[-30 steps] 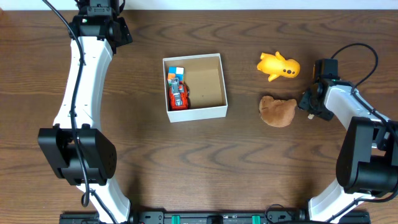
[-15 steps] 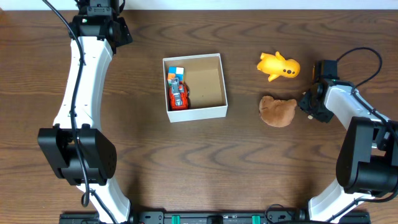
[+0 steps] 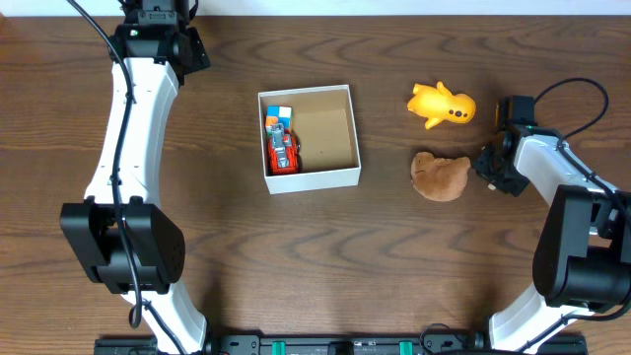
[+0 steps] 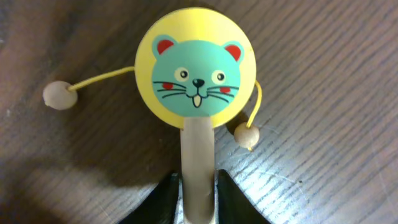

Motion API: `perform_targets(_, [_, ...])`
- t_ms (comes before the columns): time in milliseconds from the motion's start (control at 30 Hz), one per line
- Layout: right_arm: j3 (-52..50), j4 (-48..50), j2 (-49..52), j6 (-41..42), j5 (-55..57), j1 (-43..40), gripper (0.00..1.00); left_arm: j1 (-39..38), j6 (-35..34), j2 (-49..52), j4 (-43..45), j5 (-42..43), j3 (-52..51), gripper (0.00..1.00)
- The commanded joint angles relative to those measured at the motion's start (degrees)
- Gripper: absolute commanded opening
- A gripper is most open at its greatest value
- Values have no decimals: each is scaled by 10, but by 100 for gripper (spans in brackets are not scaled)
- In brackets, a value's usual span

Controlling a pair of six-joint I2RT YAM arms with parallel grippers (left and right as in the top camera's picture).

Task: Pack container
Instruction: 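Lower the right gripper and close it on the rattle handle, then lift the rattle with the right gripper and carry it over the box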

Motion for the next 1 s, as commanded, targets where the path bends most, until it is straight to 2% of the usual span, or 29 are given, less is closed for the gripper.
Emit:
perform_targets(0, [3,-3,6,3,-2,-2,30,0,-1,-2,0,-1,3,98])
perform_targets(33, [3,-3,6,3,-2,-2,32,0,-1,-2,0,-1,3,98])
perform_targets(67, [4,-4,6,3,-2,-2,41,0,-1,-2,0,-1,3,98])
perform_targets(100, [4,-4,6,3,-1,-2,45,0,-1,-2,0,-1,3,98])
perform_targets(233, [4,-6,6,2,-1,-3,47,0,-1,-2,0,-1,3,98])
perform_targets(433, [3,-3,6,24,-1,-3,25,0,-1,-2,0,-1,3,98])
perform_targets(567, [3,3,6,31,-1,-5,24,0,-1,-2,0,-1,3,98])
perform_targets(733, [3,7,6,27,-1,-7,18,0,-1,-2,0,-1,3,98])
perform_targets(967, [20,11,-3,-56,3,-7,11,0,-1,-2,0,-1,3,98])
